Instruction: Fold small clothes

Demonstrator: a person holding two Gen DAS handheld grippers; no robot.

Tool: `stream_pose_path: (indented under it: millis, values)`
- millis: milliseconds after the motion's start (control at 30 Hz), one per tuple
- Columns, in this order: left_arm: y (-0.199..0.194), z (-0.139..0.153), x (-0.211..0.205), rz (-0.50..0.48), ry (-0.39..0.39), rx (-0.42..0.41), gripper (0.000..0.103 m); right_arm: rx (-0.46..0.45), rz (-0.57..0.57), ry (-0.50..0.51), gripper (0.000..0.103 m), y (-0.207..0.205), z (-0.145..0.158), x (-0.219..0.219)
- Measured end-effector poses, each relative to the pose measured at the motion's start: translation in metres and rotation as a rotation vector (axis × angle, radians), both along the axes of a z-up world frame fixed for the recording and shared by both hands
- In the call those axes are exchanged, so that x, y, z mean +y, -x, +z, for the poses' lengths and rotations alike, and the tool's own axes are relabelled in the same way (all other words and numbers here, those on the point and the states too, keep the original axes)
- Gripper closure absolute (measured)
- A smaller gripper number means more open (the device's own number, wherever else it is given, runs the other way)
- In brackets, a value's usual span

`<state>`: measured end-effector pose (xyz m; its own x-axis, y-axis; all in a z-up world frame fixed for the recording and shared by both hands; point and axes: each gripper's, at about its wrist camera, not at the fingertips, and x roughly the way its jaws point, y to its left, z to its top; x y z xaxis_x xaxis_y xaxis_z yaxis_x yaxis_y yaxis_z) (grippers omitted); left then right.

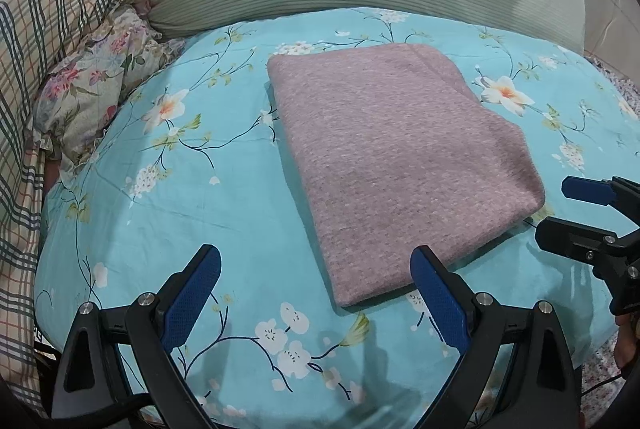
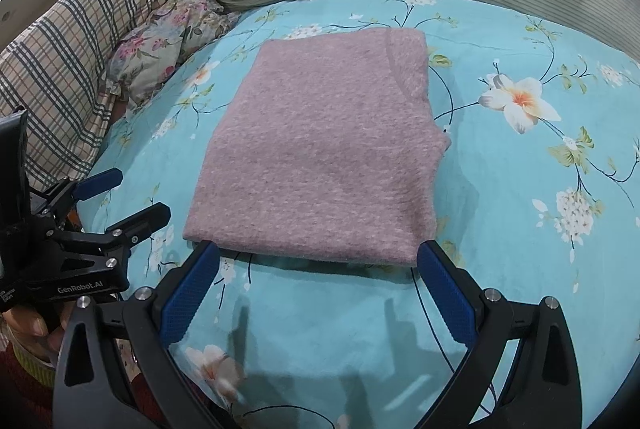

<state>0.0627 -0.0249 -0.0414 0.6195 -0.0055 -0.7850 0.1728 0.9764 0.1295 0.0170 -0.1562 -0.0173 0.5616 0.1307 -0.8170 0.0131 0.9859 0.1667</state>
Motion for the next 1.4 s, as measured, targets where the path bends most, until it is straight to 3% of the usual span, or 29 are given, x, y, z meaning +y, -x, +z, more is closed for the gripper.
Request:
stream_pose_path:
  millis: [1400]
  values:
    - [0.018, 0.013, -0.006, -0.031, 0.023, -0.018, 0.007, -0.013, 0.023, 0.003, 0.004, 0.009, 0.012, -0.005]
